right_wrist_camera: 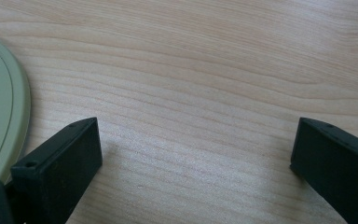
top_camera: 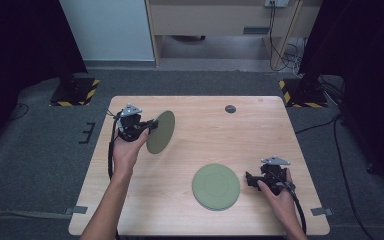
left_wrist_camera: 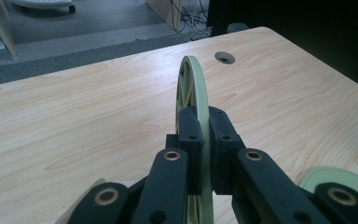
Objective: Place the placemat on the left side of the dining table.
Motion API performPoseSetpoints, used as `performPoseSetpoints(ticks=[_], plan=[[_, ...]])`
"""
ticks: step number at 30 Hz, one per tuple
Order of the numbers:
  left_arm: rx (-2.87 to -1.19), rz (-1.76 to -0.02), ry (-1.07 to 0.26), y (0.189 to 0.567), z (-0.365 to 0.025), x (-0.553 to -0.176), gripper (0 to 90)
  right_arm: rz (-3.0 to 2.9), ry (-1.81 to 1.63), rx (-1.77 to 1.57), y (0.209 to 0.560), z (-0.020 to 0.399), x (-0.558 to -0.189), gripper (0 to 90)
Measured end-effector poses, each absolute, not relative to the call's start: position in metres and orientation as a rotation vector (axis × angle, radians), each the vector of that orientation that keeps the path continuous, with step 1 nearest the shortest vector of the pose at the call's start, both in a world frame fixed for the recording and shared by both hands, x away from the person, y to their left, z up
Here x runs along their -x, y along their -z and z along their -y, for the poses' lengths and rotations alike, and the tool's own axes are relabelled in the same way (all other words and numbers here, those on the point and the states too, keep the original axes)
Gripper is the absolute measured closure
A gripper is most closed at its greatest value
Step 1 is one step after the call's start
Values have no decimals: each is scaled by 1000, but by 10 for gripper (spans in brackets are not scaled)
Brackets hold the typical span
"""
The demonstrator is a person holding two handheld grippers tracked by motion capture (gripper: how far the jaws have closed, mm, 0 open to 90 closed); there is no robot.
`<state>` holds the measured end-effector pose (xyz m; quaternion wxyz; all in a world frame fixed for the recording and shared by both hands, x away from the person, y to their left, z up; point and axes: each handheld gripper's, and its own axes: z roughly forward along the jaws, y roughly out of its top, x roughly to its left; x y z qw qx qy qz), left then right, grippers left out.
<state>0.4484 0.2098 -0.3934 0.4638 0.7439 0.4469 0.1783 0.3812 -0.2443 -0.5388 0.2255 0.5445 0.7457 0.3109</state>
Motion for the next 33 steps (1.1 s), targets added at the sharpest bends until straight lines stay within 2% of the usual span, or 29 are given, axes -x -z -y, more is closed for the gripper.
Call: performPoseSetpoints(ticks=[33], plan=[[-1807,-1156,-408,421,-227,-449,854,-2056,-857,-1502,539,244,-381,22]])
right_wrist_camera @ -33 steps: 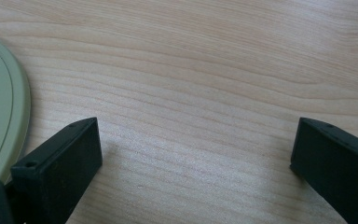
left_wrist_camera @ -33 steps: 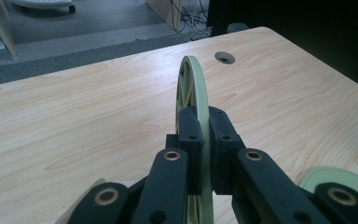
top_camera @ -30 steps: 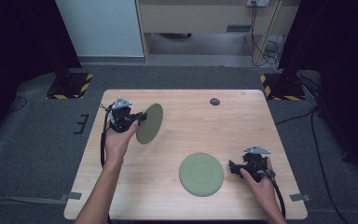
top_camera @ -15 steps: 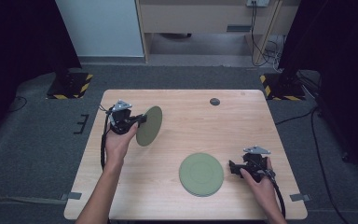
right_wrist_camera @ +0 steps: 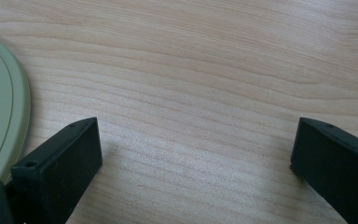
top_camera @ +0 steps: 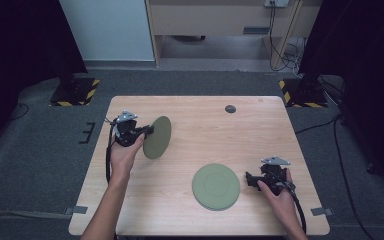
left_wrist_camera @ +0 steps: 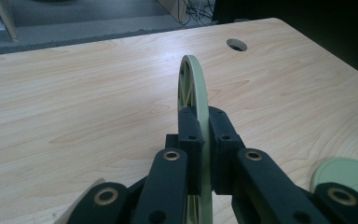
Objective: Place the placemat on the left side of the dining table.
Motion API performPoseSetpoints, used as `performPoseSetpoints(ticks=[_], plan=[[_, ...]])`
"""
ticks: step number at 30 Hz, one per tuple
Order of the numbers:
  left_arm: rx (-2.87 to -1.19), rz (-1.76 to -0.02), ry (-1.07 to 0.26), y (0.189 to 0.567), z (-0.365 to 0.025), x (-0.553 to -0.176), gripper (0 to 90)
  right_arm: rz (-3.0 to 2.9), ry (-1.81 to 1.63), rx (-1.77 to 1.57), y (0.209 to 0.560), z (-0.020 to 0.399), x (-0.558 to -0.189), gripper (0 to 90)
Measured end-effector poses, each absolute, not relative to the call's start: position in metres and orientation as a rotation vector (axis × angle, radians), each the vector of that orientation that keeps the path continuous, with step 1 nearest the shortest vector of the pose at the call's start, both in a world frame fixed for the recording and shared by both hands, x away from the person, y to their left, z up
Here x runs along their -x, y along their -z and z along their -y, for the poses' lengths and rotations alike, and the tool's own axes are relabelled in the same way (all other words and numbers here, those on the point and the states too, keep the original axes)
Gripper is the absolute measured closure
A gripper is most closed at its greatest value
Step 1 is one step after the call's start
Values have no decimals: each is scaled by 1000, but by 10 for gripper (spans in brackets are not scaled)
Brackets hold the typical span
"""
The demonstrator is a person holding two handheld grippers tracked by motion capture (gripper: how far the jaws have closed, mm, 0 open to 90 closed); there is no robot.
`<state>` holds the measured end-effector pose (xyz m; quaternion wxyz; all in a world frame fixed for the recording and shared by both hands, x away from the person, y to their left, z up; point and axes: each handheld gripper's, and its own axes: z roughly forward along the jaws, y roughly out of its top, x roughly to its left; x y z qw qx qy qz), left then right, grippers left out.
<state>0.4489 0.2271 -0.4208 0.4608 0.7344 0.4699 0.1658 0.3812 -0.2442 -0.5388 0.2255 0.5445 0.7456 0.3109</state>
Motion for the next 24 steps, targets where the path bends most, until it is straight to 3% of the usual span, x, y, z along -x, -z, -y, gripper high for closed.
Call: performPoseSetpoints(ticks=[24], plan=[[-1775,-1231,-435,432,-259,-446,852,-2057,-857,-1502,539,244,-381,21]])
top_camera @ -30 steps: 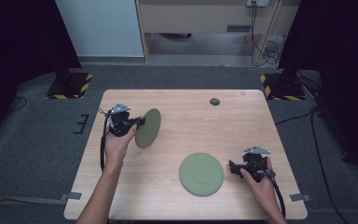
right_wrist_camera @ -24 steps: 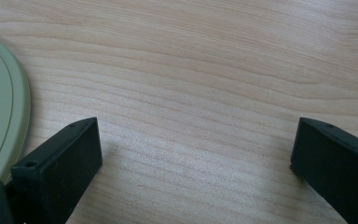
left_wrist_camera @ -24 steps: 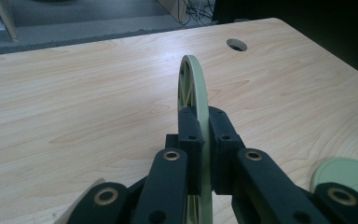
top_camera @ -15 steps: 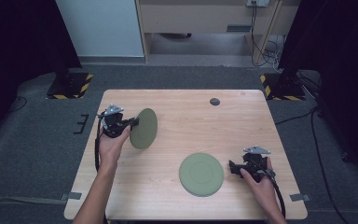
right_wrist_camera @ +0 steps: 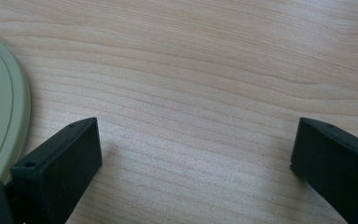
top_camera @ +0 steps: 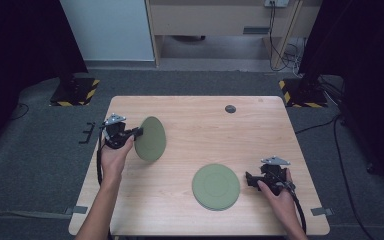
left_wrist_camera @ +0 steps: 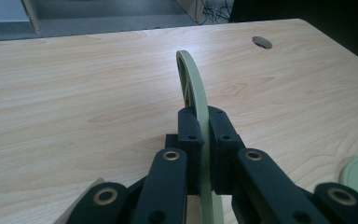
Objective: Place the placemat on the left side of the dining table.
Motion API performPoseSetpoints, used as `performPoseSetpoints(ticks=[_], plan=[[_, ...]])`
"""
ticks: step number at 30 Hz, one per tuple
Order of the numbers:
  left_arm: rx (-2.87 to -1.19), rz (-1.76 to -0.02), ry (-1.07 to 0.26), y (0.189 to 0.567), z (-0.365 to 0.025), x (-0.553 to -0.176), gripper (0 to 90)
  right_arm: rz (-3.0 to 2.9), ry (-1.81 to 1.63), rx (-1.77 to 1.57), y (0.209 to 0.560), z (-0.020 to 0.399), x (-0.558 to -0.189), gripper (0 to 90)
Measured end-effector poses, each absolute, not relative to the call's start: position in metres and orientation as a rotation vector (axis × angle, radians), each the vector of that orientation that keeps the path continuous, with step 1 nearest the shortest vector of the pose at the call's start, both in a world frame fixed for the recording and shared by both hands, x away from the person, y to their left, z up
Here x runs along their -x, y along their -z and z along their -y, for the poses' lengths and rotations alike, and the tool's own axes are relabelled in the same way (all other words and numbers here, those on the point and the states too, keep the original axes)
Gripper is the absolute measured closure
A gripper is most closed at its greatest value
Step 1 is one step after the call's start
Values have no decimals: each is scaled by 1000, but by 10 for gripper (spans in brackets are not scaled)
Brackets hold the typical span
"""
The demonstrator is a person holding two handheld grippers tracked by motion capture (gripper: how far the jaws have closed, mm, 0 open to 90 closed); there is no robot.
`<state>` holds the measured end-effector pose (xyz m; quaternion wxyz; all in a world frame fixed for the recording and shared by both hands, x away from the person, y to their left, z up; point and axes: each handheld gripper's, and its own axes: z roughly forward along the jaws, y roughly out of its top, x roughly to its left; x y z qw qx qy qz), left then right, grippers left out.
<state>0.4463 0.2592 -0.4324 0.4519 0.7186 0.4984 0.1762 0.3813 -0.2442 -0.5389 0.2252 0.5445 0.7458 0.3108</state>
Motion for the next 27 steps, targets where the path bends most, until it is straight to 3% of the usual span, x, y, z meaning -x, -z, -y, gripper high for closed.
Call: performPoseSetpoints(ticks=[27], plan=[[-1774,-1304,-451,452,-285,-446,852,-2057,-857,-1501,539,244,-381,21]])
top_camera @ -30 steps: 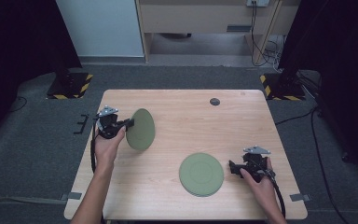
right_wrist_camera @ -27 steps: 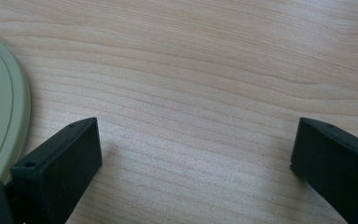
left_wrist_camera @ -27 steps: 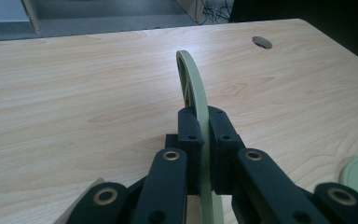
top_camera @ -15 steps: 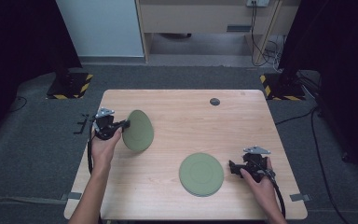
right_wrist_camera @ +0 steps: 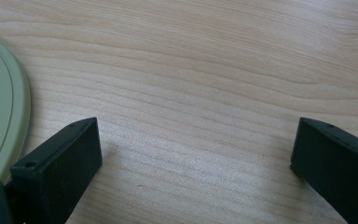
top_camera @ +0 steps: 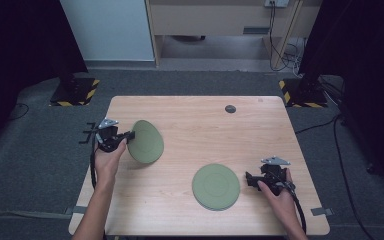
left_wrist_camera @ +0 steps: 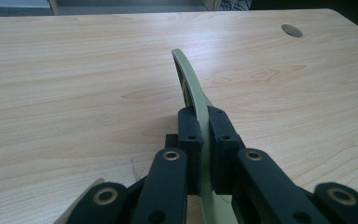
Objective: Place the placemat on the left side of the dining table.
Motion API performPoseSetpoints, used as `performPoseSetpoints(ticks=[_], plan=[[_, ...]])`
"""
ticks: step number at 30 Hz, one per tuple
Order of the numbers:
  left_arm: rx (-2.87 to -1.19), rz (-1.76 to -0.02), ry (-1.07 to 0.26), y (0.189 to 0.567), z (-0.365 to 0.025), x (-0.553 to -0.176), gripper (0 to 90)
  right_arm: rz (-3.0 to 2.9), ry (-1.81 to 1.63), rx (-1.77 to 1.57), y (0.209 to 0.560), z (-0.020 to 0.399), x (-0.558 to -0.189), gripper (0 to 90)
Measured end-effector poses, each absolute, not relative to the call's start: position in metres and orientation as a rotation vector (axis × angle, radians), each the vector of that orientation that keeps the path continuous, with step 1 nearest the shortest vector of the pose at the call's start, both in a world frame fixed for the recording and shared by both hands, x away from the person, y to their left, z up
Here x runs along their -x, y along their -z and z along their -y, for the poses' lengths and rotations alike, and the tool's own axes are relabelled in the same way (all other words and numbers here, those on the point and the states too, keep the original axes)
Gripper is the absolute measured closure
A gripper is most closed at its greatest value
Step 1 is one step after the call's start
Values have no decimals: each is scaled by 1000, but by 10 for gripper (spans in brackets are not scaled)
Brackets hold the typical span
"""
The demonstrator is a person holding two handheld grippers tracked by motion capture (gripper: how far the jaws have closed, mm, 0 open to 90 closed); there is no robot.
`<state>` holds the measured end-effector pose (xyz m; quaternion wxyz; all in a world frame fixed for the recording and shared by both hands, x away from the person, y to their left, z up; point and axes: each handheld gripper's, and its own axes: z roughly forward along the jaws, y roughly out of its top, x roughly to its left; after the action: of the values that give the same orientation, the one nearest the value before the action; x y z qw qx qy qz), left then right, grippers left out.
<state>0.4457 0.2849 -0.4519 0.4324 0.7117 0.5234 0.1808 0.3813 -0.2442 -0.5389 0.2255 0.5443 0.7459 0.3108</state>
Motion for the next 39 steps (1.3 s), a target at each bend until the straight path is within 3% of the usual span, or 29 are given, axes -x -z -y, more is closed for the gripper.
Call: performPoseSetpoints(ticks=[39], plan=[[-1769,-1387,-425,487,-311,-444,852,-2070,-862,-1483,539,243,-381,21]])
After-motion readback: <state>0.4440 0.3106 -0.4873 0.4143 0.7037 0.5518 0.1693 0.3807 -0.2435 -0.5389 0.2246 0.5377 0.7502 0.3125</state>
